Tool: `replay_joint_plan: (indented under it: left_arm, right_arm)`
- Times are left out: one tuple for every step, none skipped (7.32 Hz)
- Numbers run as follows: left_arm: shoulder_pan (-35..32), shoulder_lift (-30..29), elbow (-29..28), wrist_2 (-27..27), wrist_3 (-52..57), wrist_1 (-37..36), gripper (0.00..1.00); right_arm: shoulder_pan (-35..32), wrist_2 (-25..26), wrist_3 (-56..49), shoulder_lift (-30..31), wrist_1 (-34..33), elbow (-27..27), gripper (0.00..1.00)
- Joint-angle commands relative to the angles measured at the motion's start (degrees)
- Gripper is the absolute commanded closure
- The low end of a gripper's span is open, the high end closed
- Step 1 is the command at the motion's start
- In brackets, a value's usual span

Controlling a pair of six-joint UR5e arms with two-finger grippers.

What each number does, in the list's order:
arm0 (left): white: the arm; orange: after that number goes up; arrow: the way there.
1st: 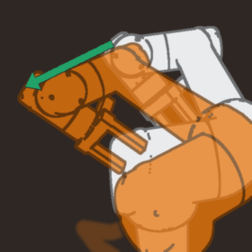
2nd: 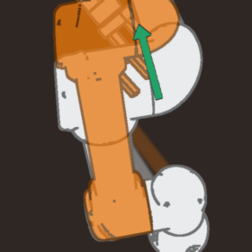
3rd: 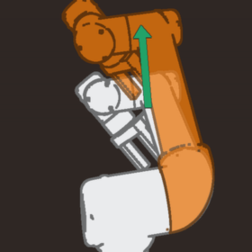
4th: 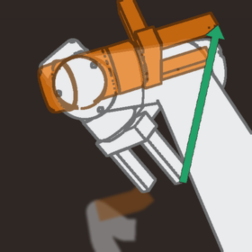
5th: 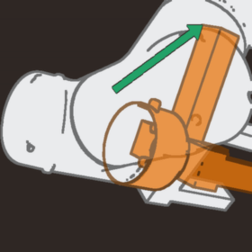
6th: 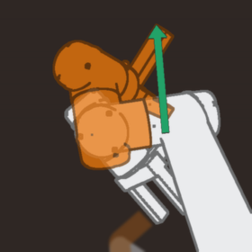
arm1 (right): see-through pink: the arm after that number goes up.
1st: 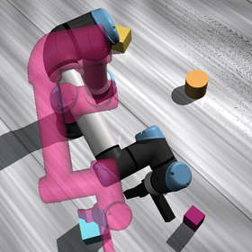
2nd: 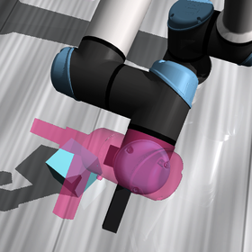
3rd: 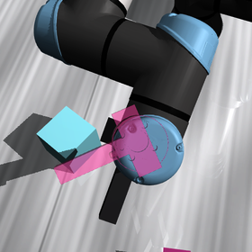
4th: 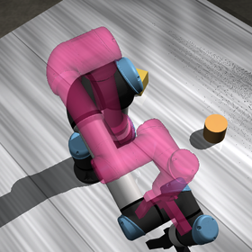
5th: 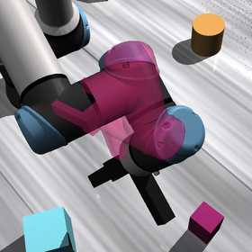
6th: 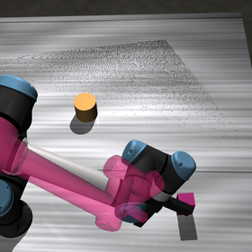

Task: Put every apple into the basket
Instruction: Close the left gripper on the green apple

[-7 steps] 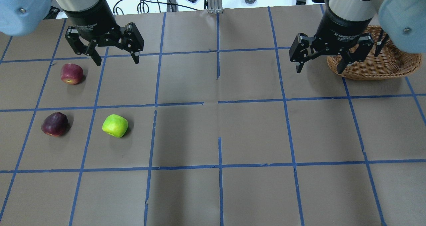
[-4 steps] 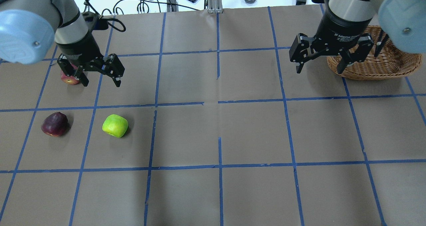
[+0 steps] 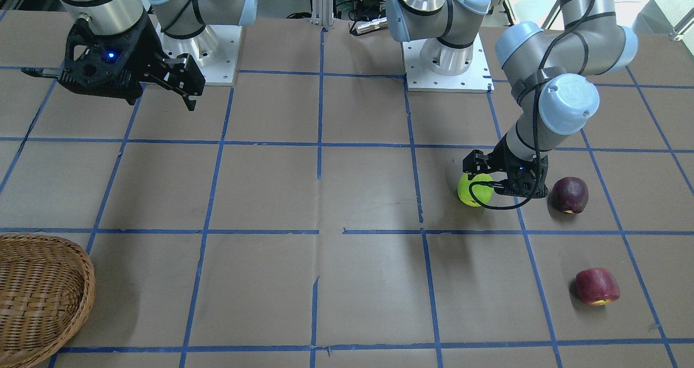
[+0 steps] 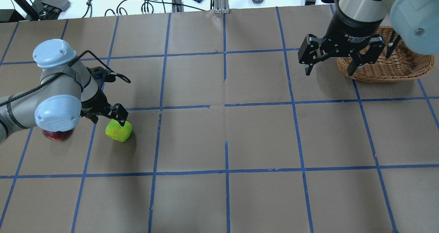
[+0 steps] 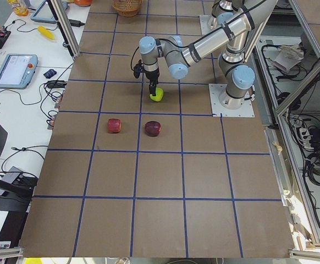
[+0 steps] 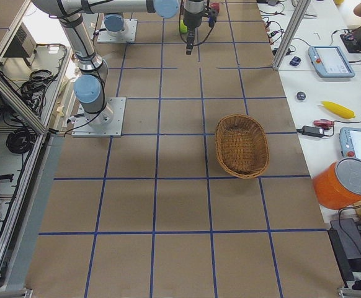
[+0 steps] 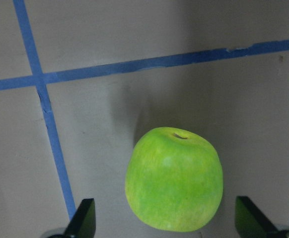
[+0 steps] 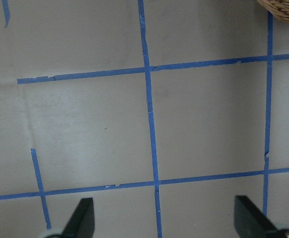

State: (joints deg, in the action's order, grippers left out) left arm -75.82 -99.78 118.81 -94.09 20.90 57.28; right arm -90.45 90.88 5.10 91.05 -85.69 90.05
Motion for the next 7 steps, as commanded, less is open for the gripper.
replay_joint_plan:
  left_arm:
    - [0.1, -3.0, 1.7, 0.3, -0.1, -4.5, 0.0]
    - [0.1, -3.4, 1.7, 0.3, -0.2, -4.5, 0.0]
    - [0.1, -3.4, 1.6, 0.5, -0.4, -4.6, 0.27]
    - [-0.2, -3.4, 1.3, 0.5, -0.8, -4.4, 0.51]
    - [-0.8, -3.3, 0.6, 1.1, -3.3, -4.1, 0.6]
    - [-2.1, -3.5, -2.8, 3.9, -9.2, -1.8, 0.6]
    - [-6.2, -3.8, -8.3, 4.6, -17.6, 5.1, 0.6]
  right_arm:
    - [0.0, 0.0, 0.0, 0.0, 0.0, -0.1, 0.0]
    - [-0.1, 0.0, 0.0, 0.0, 0.0, 0.0, 0.0]
    - [0.0, 0.0, 0.0, 0.0, 0.0, 0.0, 0.0]
    - [0.0, 0.0, 0.0, 0.0, 0.0, 0.0, 0.0]
    - [0.0, 0.0, 0.0, 0.0, 0.0, 0.0, 0.0]
    - [0.0, 0.0, 0.0, 0.0, -0.2, 0.0, 0.0]
    - [0.0, 0.0, 0.0, 0.0, -0.3, -0.1, 0.0]
